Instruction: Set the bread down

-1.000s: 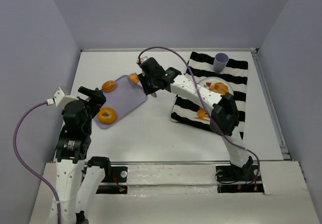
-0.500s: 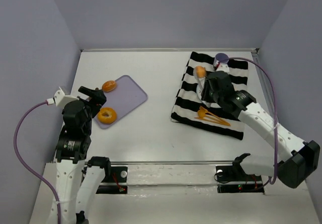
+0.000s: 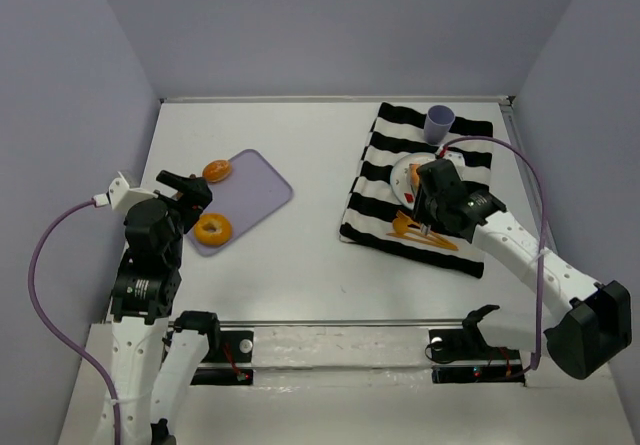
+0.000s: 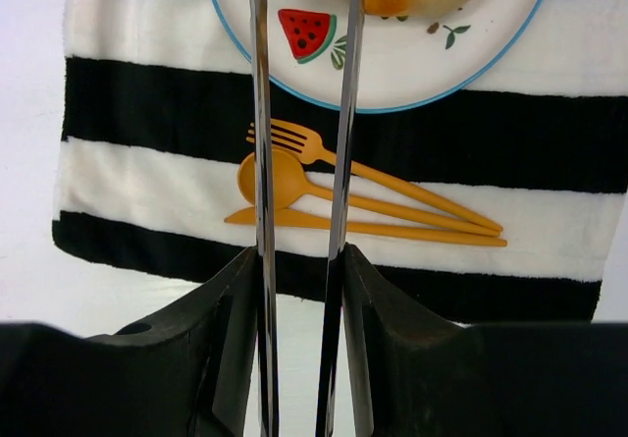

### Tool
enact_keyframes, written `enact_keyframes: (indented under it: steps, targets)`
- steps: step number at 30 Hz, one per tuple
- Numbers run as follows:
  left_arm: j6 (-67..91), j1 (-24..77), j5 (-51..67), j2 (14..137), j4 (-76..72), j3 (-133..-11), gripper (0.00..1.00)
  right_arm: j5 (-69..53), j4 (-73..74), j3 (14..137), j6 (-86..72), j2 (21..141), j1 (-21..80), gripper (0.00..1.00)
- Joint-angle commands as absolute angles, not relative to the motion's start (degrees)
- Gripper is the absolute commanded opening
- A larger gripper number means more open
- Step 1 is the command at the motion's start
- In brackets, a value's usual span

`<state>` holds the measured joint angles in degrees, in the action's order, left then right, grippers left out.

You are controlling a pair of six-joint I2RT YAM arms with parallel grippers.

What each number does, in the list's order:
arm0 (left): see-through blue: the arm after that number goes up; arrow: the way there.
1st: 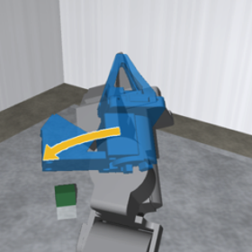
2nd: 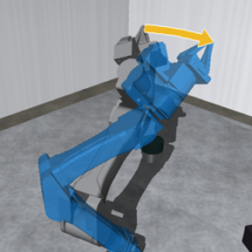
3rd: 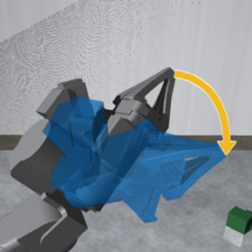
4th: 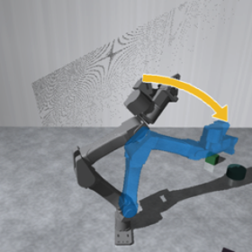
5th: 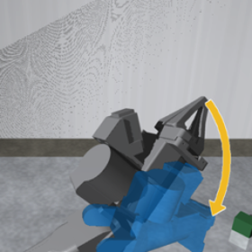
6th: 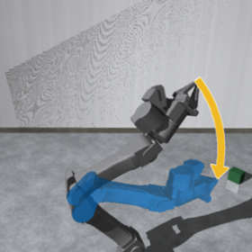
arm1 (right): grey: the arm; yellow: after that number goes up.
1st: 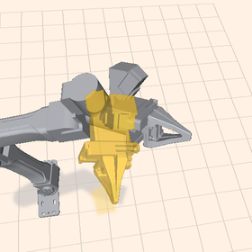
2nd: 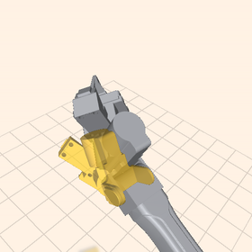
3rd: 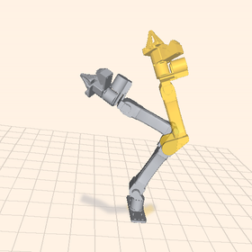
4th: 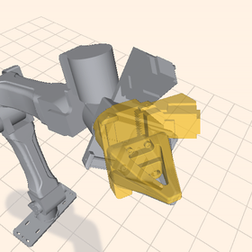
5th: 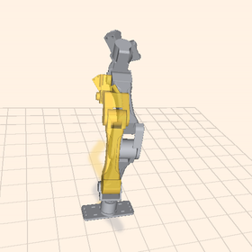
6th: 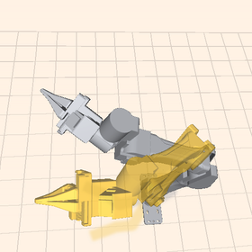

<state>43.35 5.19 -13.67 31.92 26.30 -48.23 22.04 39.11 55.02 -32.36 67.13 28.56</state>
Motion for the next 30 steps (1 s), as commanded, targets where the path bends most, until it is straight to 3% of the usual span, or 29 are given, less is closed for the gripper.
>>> enact_keyframes:
  steps: [1, 6, 10, 23, 30]
  targets:
    - [42.36, 5.45, -13.1, 32.17, 23.56, -47.46, 0.99, 20.66, 33.58, 55.64, -30.94, 67.32, 28.39, 0.42]
    - [42.36, 5.45, -13.01, 32.17, 23.55, -47.37, 0.99, 18.11, 31.38, 55.63, -29.71, 68.2, 28.39, 0.55]
    - [42.28, 5.45, -12.57, 32.34, 23.29, -47.29, 0.99, 18.02, 31.2, 55.81, -29.79, 67.85, 28.39, 0.59]
    - [42.28, 5.45, -12.66, 32.43, 23.38, -47.46, 0.99, 21.01, 31.82, 63.62, -26.64, 61.96, 28.39, 0.55]
    - [42.54, 5.45, -13.18, 32.61, 23.47, -47.46, 0.99, 3.88, 28.4, 68.29, -20.57, 65.65, 30.14, 0.45]
